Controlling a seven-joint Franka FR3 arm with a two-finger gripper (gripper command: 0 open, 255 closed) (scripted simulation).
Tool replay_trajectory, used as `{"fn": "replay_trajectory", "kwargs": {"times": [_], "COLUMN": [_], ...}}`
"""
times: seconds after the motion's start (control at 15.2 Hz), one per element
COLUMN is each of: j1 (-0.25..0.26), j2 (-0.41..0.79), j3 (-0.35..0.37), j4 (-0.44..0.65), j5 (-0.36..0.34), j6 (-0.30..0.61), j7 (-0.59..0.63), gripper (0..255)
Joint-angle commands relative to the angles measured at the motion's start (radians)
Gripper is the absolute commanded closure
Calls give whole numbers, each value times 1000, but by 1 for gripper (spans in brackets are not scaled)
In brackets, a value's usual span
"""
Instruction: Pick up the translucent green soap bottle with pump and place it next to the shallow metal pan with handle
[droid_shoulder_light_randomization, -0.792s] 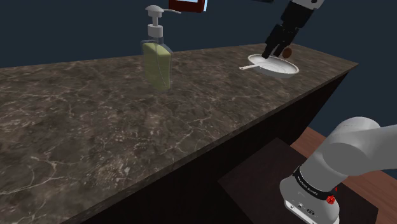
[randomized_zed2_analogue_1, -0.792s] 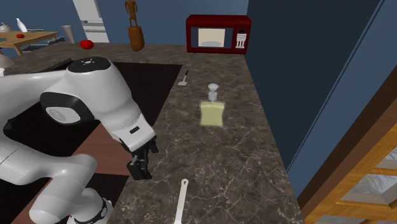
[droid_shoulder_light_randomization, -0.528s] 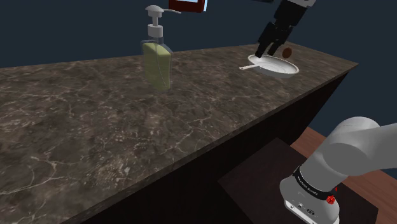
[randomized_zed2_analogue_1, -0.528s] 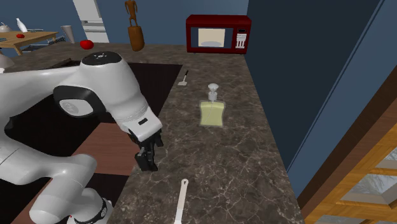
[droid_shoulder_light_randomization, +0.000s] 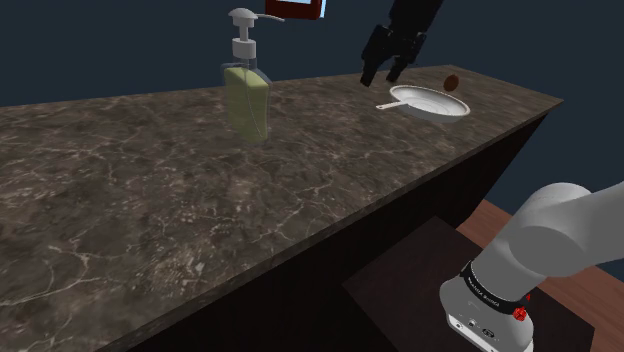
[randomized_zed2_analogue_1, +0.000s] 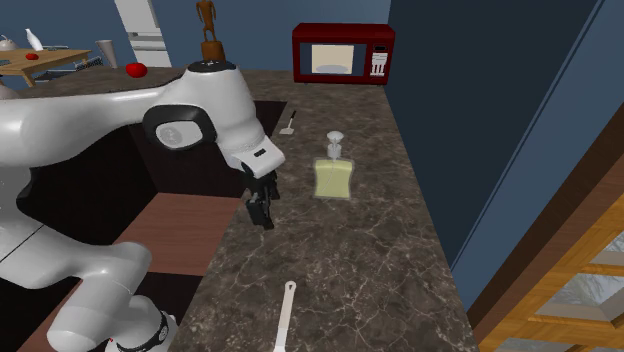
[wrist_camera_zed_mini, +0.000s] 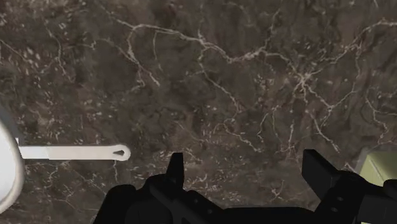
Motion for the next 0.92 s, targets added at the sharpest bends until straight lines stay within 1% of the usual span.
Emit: {"fn": "replay_trajectory", "kwargs": {"times": [0.0,0.26,0.46,0.66,0.86], "j1": [2,2,-1,-2,5], "j2": [50,155,245,346,462], "j3": [42,128,194,262,330], "j4": [41,143,233,336,455], "j5": [5,-3,-26,-67,-131], "j6": [16,32,39,38,25], "j7": [49,151,232,319,413], "gripper": [0,0,0,0,0]}}
